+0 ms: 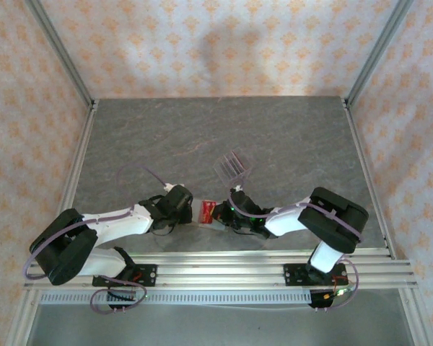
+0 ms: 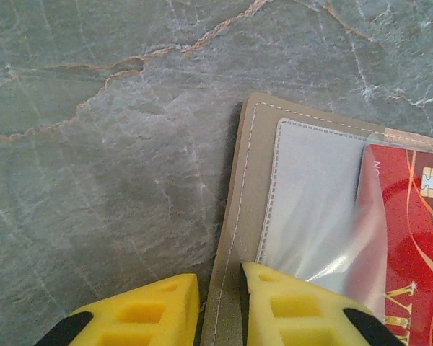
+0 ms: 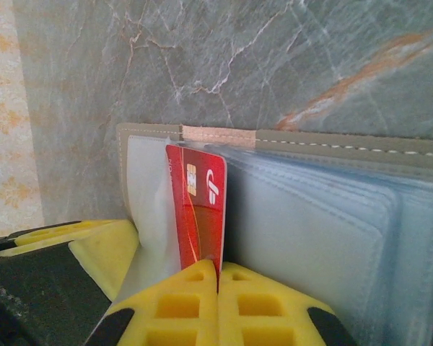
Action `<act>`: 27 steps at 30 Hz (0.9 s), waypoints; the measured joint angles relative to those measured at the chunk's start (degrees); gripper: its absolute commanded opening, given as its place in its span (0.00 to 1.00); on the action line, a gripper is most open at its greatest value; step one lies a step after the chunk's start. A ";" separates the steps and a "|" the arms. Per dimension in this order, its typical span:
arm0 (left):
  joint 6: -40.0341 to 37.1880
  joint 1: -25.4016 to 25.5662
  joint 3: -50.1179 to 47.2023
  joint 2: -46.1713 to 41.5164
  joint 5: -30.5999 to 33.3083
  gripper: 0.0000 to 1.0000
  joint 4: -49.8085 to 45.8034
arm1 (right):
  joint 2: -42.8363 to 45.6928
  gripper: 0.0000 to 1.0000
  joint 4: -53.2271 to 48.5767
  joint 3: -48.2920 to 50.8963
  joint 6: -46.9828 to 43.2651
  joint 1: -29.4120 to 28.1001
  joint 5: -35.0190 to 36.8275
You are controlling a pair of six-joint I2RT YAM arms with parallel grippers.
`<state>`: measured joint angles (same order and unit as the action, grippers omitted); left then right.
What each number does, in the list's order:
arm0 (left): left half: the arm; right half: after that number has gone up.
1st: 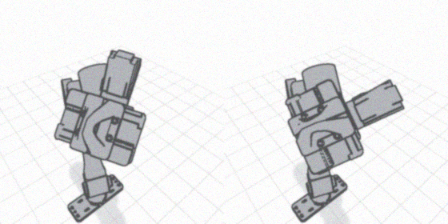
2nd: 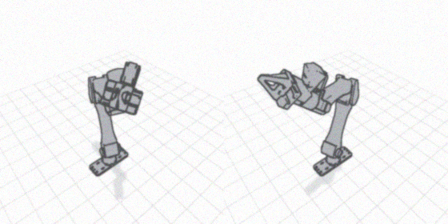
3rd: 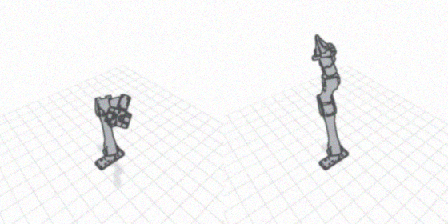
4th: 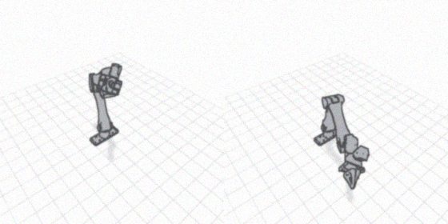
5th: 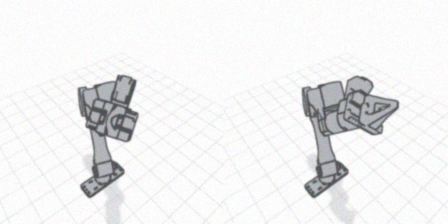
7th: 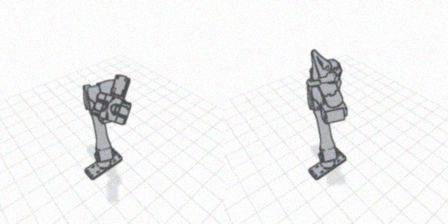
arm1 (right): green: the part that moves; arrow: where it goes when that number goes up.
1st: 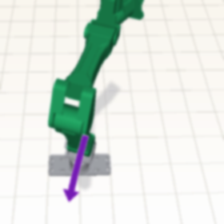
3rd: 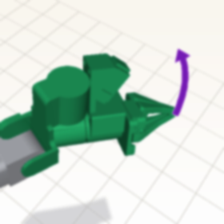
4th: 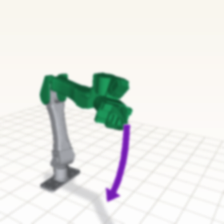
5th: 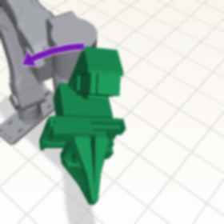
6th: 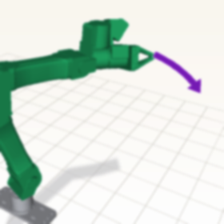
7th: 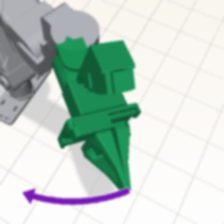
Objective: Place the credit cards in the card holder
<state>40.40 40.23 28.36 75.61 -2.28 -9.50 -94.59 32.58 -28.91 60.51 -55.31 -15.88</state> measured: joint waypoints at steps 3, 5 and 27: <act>0.00 0.00 -0.11 -0.02 0.00 0.23 0.22 | 2.14 0.00 -2.47 0.83 0.15 -0.20 0.00; 0.00 0.00 -0.33 -0.13 0.00 0.23 0.46 | 3.56 0.00 -3.93 1.49 0.17 -0.44 0.04; 0.00 0.00 -0.83 -0.63 -0.02 0.23 1.03 | 2.08 0.00 -8.26 -2.12 -0.13 -1.79 1.81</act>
<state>40.40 40.23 27.53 74.98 -2.31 -8.47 -92.51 24.32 -31.03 60.38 -57.10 -14.06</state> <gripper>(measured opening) 0.233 0.043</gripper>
